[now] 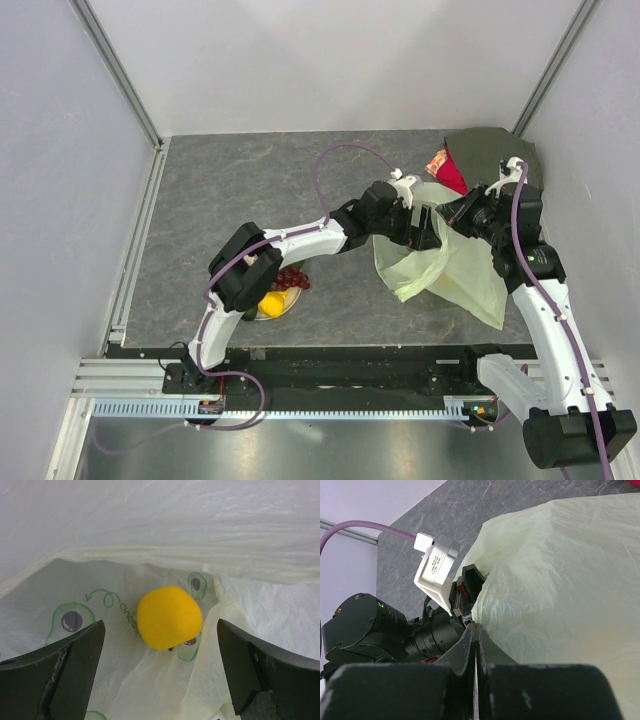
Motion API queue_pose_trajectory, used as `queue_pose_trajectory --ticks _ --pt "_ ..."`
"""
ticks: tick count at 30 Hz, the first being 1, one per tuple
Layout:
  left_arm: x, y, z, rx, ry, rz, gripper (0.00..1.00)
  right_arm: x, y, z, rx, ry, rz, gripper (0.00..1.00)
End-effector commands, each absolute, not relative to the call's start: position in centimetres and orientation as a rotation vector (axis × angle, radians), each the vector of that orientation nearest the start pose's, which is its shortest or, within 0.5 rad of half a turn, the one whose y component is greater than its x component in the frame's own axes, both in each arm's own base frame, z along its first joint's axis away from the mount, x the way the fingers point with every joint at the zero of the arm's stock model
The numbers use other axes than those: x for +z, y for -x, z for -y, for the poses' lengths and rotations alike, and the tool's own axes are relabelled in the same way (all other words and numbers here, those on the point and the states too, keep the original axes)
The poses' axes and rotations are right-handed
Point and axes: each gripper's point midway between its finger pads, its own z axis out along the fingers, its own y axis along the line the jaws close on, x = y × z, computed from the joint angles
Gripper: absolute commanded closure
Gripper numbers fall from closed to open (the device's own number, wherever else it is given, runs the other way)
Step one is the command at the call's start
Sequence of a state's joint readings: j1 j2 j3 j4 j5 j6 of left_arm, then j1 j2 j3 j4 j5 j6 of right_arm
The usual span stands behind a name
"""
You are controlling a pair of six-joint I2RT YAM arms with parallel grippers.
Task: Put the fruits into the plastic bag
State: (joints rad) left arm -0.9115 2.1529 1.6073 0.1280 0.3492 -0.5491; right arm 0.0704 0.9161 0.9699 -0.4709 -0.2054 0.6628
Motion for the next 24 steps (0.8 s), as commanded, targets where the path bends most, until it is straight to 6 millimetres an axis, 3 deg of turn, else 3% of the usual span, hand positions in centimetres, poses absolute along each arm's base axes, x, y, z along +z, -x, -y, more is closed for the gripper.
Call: queue_pose_trajectory --ticks 1,5,7,9,10,11,12,13,15,16,17,21,24 --pt "17.0 -30.4 52.5 -1.260 -0.651 -2.010 0.01 27.7 -30.4 -8.5 0.690 -0.450 -1.956 1.00" --pt "18.5 -30.7 50.9 -1.246 -0.631 -1.967 0.01 27.7 -30.3 -8.3 0.681 -0.457 -1.952 1.00" --pt "20.4 -30.5 50.0 -1.242 -0.636 -1.923 0.01 27.8 -30.3 -8.2 0.677 -0.459 -1.948 1.00" --pt "20.0 -30.4 48.7 -1.208 -0.640 -1.926 0.01 28.0 -30.3 -8.2 0.675 -0.458 -1.941 1.00" --pt "21.7 -30.1 48.1 -1.214 -0.637 -1.893 0.01 28.1 -30.3 -8.1 0.672 -0.459 -1.938 1.00" --pt "20.8 -29.9 47.1 -1.200 -0.641 -1.908 0.01 28.2 -30.3 -8.1 0.670 -0.461 -1.935 1.00" --pt "21.4 -29.6 46.6 -1.202 -0.647 -1.888 0.01 28.2 -30.3 -8.1 0.670 -0.461 -1.935 1.00" --pt "23.6 -29.2 45.8 -1.212 -0.645 -1.829 0.01 28.3 -30.3 -8.0 0.669 -0.461 -1.933 1.00" --pt "23.1 -28.0 44.0 -1.185 -0.661 -1.818 0.01 28.3 -30.3 -8.1 0.671 -0.460 -1.932 1.00" --pt "25.6 -27.5 42.8 -1.180 -0.641 -1.758 0.01 28.4 -30.3 -8.1 0.673 -0.458 -1.931 1.00" --pt "24.4 -27.1 41.6 -1.155 -0.636 -1.781 0.01 28.4 -30.2 -8.1 0.674 -0.455 -1.932 1.00" --pt "25.2 -26.2 37.1 -1.086 -0.584 -1.754 0.01 28.1 -30.1 -8.1 0.676 -0.458 -1.938 1.00" --pt "22.9 -26.9 33.1 -0.894 -0.565 -1.870 0.01 28.0 -30.0 -8.3 0.684 -0.450 -1.944 1.00"
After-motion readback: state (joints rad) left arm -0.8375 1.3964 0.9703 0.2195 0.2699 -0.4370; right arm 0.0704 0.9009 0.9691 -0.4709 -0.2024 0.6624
